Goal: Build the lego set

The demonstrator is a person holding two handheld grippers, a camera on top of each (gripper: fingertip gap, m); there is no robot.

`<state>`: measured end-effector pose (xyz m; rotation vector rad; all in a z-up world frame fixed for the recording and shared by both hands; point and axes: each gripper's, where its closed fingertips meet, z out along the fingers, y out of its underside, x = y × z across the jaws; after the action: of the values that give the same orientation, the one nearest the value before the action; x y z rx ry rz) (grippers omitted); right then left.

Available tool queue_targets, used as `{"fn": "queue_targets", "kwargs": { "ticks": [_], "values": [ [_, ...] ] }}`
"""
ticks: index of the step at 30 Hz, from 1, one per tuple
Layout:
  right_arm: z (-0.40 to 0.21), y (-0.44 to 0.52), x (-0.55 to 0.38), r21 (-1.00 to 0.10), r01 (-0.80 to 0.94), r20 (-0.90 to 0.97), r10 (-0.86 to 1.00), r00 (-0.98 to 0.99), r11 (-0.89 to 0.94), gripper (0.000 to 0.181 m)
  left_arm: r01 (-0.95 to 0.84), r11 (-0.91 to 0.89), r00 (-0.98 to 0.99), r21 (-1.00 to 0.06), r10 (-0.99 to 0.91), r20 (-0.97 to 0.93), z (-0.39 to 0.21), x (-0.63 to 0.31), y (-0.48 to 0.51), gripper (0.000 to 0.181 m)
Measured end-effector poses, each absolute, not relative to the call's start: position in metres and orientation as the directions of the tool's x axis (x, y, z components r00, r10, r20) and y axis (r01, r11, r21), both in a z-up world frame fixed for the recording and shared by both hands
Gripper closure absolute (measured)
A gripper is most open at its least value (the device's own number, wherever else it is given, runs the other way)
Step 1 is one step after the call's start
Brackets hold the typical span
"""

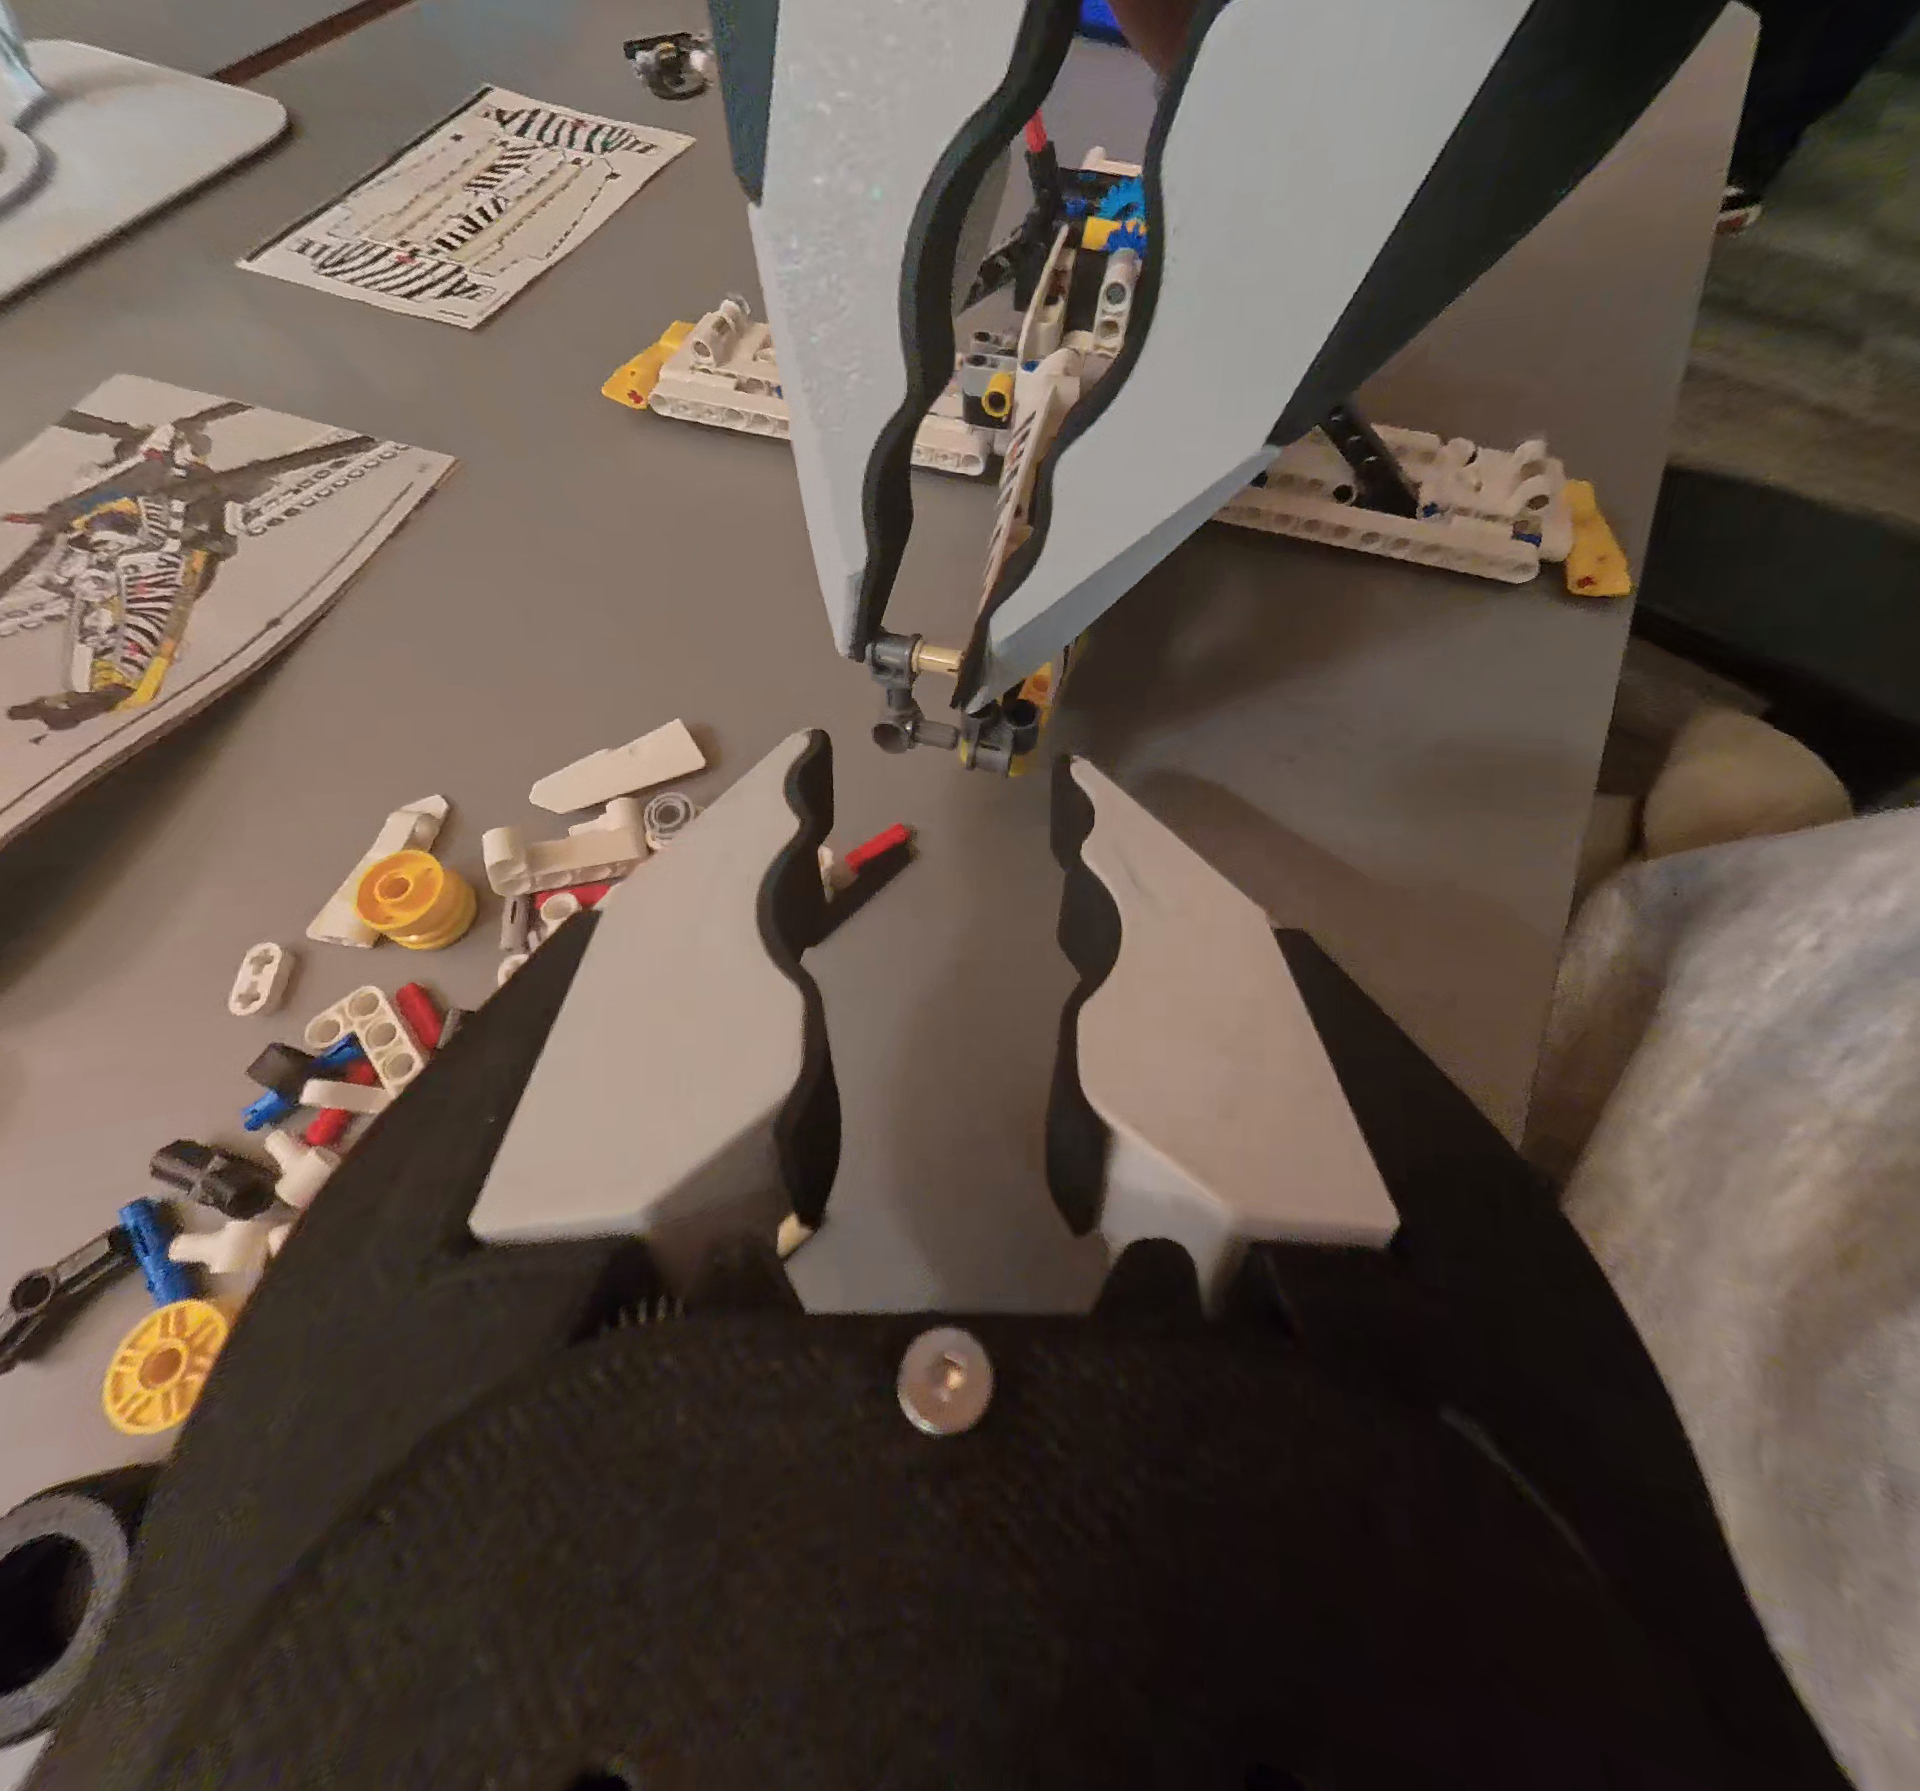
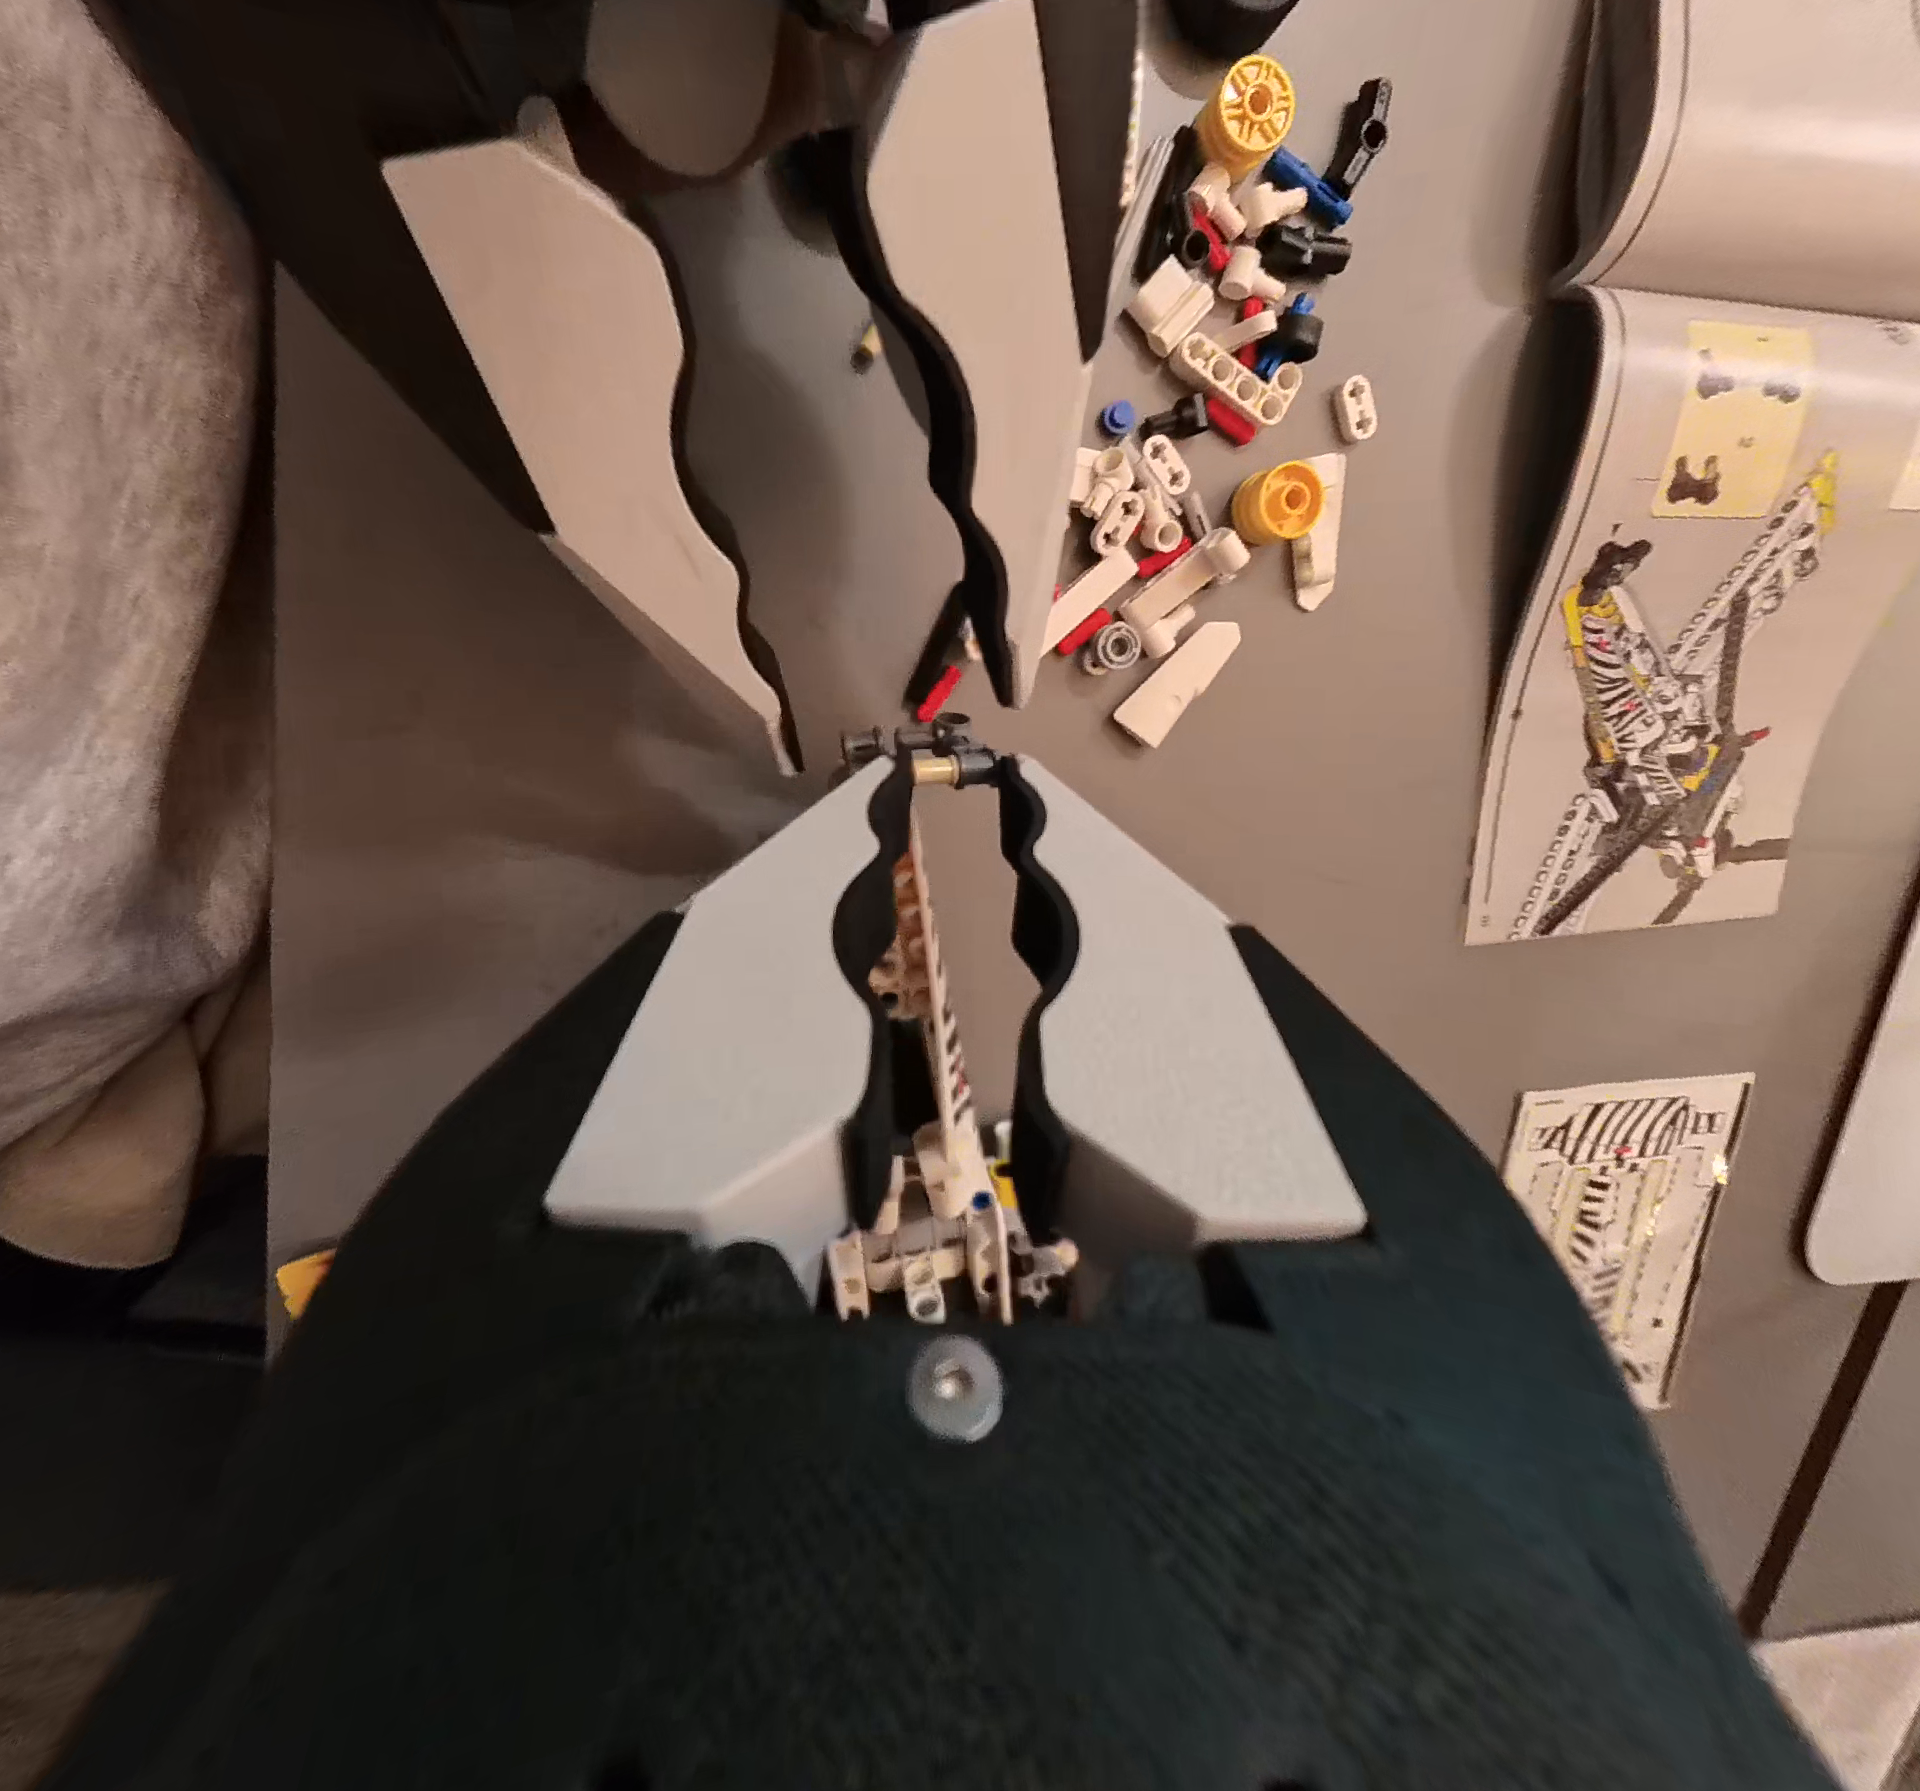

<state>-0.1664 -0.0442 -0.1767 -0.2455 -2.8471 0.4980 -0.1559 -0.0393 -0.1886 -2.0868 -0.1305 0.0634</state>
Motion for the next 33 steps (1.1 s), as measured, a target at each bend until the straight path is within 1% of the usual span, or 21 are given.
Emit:
{"fn": "queue_targets", "kwargs": {
  "ticks": [4,6,8,15,21,28,33],
  "values": [
    [-0.179,-0.044,-0.165,-0.306,0.104,0.228,0.179,-0.957,0.946,0.166,0.082,-0.486,0.996,-0.87,0.078,0.05,-0.188,-0.153,-0.038,0.142],
    [-0.18,-0.044,-0.165,-0.283,0.098,0.24,0.169,-0.956,0.954,0.166,0.089,-0.479,0.995,-0.873,0.074,0.061,-0.187,-0.154,-0.039,0.146],
    [-0.18,-0.043,-0.165,-0.259,0.092,0.253,0.159,-0.954,0.962,0.166,0.083,-0.486,0.996,-0.87,0.072,0.055,-0.188,-0.155,-0.039,0.149],
    [-0.182,-0.044,-0.163,-0.171,0.052,0.301,0.103,-0.948,0.984,0.166,0.038,-0.525,0.999,-0.85,0.046,0.016,-0.194,-0.153,-0.037,0.15],
    [-0.182,-0.044,-0.162,-0.142,0.039,0.32,0.084,-0.944,0.989,0.166,0.074,-0.509,0.997,-0.857,0.036,0.065,-0.192,-0.153,-0.037,0.154],
    [-0.181,-0.044,-0.158,-0.131,0.041,0.327,0.082,-0.941,0.99,0.166,0.038,-0.522,0.999,-0.852,0.02,0.033,-0.194,-0.15,-0.036,0.152],
    [-0.18,-0.047,-0.153,-0.148,0.037,0.325,0.084,-0.942,0.988,0.166,-0.011,-0.541,1.0,-0.841,-0.016,-0.003,-0.197,-0.143,-0.035,0.148]
  ]
}}
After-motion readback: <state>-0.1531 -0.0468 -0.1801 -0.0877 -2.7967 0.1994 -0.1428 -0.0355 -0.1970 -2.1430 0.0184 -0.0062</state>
